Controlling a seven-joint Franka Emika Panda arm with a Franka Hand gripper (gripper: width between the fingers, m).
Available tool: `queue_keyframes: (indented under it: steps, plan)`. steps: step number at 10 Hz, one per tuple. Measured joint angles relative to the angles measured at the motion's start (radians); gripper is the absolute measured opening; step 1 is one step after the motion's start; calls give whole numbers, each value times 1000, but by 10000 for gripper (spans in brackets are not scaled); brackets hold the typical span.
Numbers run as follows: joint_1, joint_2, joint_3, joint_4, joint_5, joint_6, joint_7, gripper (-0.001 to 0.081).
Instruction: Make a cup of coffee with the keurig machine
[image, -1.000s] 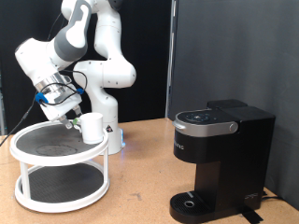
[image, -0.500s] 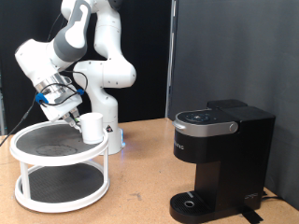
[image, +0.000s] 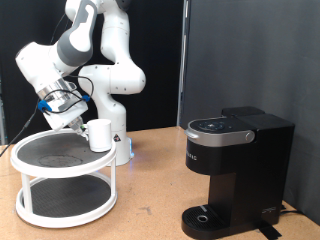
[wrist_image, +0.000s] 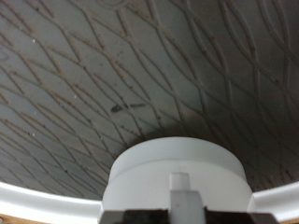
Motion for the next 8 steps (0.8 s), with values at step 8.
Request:
queue_keyframes:
  steps: [8]
  plan:
    - [-34, -109, 13, 59, -8, -196, 84, 4]
